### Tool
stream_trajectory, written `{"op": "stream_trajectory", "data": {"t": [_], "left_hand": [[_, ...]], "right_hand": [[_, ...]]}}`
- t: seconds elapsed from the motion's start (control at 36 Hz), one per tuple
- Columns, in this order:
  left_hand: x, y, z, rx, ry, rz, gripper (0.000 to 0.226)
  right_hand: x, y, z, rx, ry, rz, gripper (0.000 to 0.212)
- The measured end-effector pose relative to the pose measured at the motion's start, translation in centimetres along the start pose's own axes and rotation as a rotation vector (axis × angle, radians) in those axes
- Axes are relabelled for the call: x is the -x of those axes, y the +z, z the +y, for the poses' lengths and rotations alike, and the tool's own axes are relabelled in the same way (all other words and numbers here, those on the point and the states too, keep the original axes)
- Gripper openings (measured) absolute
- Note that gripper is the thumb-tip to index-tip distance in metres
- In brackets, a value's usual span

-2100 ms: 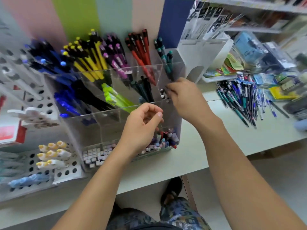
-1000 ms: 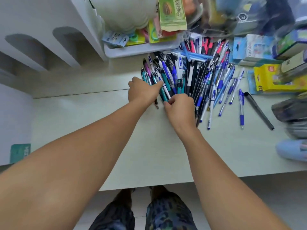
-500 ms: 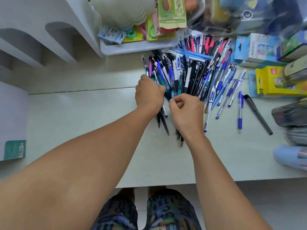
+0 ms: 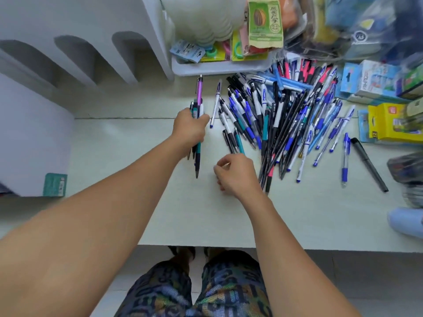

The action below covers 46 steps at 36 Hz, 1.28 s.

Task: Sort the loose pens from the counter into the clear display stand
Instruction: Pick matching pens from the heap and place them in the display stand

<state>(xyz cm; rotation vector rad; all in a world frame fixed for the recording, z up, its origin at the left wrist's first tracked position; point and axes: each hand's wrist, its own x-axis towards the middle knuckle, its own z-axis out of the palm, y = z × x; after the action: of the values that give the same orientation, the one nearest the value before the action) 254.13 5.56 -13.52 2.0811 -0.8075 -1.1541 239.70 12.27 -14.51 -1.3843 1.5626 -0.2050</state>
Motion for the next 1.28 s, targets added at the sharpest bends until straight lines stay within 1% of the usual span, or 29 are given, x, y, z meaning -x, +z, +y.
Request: {"op": "stream_trajectory", "data": {"t": [0.06,0.08,0.14,0.17,0.22,0.25,0.31,0.33,0.39,0.5,0.58,0.67,0.78,0.83,0.86,0.89,0.94,0.97,1.03,1.08,1.14,1.22,1.28], "left_hand": [[1.2,-2.1,-0.3,0.117,-0.075,-0.112,0.009],[2.1,-3.3,-0.3,0.175,-0.11,-0.185,0.009],[3.9,-5.6,-0.4,0.247,-0.146,-0.306,0.007],[4.7,-6.8,-0.5,0.263,-0.153,-0.349,0.005],[6.4,-9.2,-0.9,0.309,-0.158,-0.413,0.005],[7.3,-10.5,-1.1,0.335,-0.154,-0.437,0.007],[9.1,-12.8,-1.8,0.371,-0.134,-0.468,0.008],[10.0,-13.9,-2.2,0.374,-0.122,-0.477,0.008],[11.9,-15.8,-3.0,0.364,-0.11,-0.496,0.008],[14.5,-19.5,-4.8,0.392,-0.101,-0.531,0.008],[15.2,-23.1,-6.6,0.439,-0.077,-0.512,0.008],[15.2,-27.5,-8.8,0.465,-0.054,-0.484,0.008],[15.2,-34.2,-11.8,0.501,-0.032,-0.478,0.009],[15.3,-37.6,-13.3,0.525,-0.013,-0.457,0.01],[15.4,-39.2,-13.9,0.548,-0.003,-0.439,0.01],[15.4,-40.7,-14.6,0.585,-0.001,-0.411,0.01],[15.5,-43.4,-15.6,0.689,-0.001,-0.324,0.015],[15.4,-44.6,-16.0,0.741,0.002,-0.271,0.018],[15.0,-46.7,-16.3,0.836,0.009,-0.17,0.017],[14.5,-48.2,-16.3,0.944,-0.001,-0.081,0.016],[14.1,-49.2,-16.1,1.041,-0.017,-0.009,0.019],[13.9,-50.2,-15.7,1.109,-0.053,0.045,0.018],[13.7,-50.6,-15.5,1.141,-0.076,0.043,0.018]], "right_hand": [[0.0,0.7,-0.5,-0.044,0.022,0.045,0.032],[0.1,0.9,-0.9,-0.076,0.019,0.063,0.033],[1.0,0.9,-2.9,-0.215,0.0,0.088,0.022],[1.4,0.9,-4.1,-0.341,0.006,0.086,0.018],[2.5,1.0,-6.8,-0.624,0.006,0.025,0.019],[3.1,1.0,-8.1,-0.728,-0.019,-0.02,0.022],[4.2,1.5,-10.5,-0.849,-0.107,-0.11,0.028],[4.6,1.9,-11.6,-0.859,-0.152,-0.146,0.03],[5.6,3.2,-13.8,-0.813,-0.226,-0.167,0.033],[7.4,6.8,-17.6,-0.687,-0.351,-0.079,0.026],[9.1,9.9,-19.8,-0.601,-0.377,-0.055,0.024],[11.2,13.8,-21.9,-0.558,-0.36,-0.097,0.033],[14.3,19.9,-25.3,-0.402,-0.349,-0.151,0.048],[15.9,23.4,-27.1,-0.359,-0.349,-0.134,0.047],[16.6,25.1,-27.9,-0.397,-0.353,-0.093,0.044],[17.3,26.8,-28.7,-0.49,-0.344,-0.045,0.042],[19.2,29.7,-29.8,-0.694,-0.332,0.05,0.042],[20.3,30.9,-30.2,-0.736,-0.352,0.092,0.041],[22.3,33.3,-30.8,-0.766,-0.422,0.146,0.038],[24.1,35.5,-31.2,-0.818,-0.5,0.157,0.047],[25.3,37.4,-31.7,-0.83,-0.583,0.206,0.056],[25.4,39.4,-33.0,-0.836,-0.627,0.317,0.057],[24.8,39.9,-34.1,-0.849,-0.643,0.4,0.053]]}}
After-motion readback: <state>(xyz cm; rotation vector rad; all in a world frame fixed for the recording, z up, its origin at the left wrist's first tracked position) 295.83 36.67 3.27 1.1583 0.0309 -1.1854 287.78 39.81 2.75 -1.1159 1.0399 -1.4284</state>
